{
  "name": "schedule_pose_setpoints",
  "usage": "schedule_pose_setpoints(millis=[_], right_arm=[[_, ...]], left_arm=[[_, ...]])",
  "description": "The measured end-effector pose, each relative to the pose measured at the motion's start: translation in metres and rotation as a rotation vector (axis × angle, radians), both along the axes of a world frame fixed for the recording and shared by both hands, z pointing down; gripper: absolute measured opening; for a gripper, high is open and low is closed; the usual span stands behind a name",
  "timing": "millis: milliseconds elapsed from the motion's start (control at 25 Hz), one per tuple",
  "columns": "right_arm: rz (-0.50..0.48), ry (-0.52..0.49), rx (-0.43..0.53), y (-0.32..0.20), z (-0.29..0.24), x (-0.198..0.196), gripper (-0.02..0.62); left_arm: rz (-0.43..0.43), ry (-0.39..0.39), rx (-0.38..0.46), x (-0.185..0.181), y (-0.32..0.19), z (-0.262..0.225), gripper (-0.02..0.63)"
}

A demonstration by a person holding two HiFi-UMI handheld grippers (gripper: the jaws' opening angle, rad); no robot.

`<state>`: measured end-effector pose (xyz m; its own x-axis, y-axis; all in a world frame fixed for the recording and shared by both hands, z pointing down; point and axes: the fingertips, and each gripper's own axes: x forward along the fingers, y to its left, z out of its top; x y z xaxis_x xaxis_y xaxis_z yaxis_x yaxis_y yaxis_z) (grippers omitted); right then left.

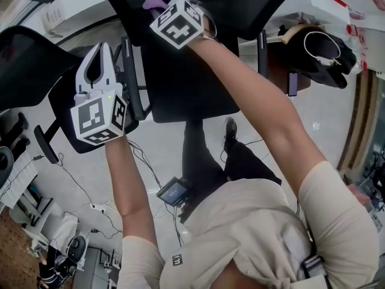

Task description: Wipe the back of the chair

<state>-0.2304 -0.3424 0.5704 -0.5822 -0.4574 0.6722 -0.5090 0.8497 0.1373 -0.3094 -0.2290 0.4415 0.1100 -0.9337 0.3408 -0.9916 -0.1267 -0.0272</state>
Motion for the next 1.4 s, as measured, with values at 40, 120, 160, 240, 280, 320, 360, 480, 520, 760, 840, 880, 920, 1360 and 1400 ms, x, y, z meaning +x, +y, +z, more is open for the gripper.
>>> schedule_pose_setpoints(millis=[40,120,160,240,280,320,360,480,520,760,840,880,920,1360,1400], right_arm=[[-0.005,0.000,-0.004,0.003,-0.002,0.002,0.084],[-0.014,-0.006,-0.012,0.009,-0.008,0.006,0.084],[-0.018,-0.011,-0.016,0.013,-0.011,0.009,0.084],[-0.021,-0.016,-0.021,0.020,-0.017,0.016,0.084],[-0.021,-0.015,-0.020,0.023,-0.022,0.022,0.084],[-0.018,-0.008,-0.014,0.024,-0.027,0.029,0.084],[-0.014,-0.001,-0.008,0.025,-0.031,0.036,0.084],[-0.018,-0.035,-0.021,0.034,-0.047,0.049,0.084],[-0.021,-0.052,-0.024,0.037,-0.054,0.052,0.084],[-0.013,-0.110,0.032,0.054,-0.123,0.087,0.086],[-0.016,-0.135,0.059,0.063,-0.151,0.093,0.086],[-0.018,-0.146,0.071,0.067,-0.163,0.097,0.086],[-0.019,-0.156,0.081,0.072,-0.175,0.101,0.086],[-0.049,-0.247,0.163,0.139,-0.288,0.155,0.086],[-0.057,-0.257,0.171,0.148,-0.298,0.161,0.086]], left_arm=[[0.000,-0.005,0.004,0.001,0.000,-0.006,0.008],[0.000,-0.014,0.010,0.004,0.002,-0.016,0.008],[0.000,-0.017,0.011,0.006,0.004,-0.020,0.008],[0.002,-0.023,0.012,0.009,0.008,-0.028,0.008],[0.006,-0.025,0.014,0.011,0.009,-0.031,0.008],[0.009,-0.027,0.016,0.014,0.010,-0.034,0.008],[0.012,-0.031,0.017,0.017,0.012,-0.037,0.008],[0.006,-0.051,0.009,0.023,0.021,-0.046,0.008],[0.002,-0.058,0.007,0.025,0.025,-0.050,0.008],[-0.009,-0.088,0.027,0.043,0.051,-0.090,0.008],[-0.015,-0.092,0.039,0.049,0.061,-0.105,0.008],[-0.017,-0.094,0.045,0.052,0.066,-0.112,0.008],[-0.020,-0.095,0.051,0.055,0.070,-0.119,0.008],[-0.032,-0.114,0.128,0.086,0.130,-0.202,0.008],[-0.032,-0.118,0.137,0.090,0.137,-0.211,0.008]])
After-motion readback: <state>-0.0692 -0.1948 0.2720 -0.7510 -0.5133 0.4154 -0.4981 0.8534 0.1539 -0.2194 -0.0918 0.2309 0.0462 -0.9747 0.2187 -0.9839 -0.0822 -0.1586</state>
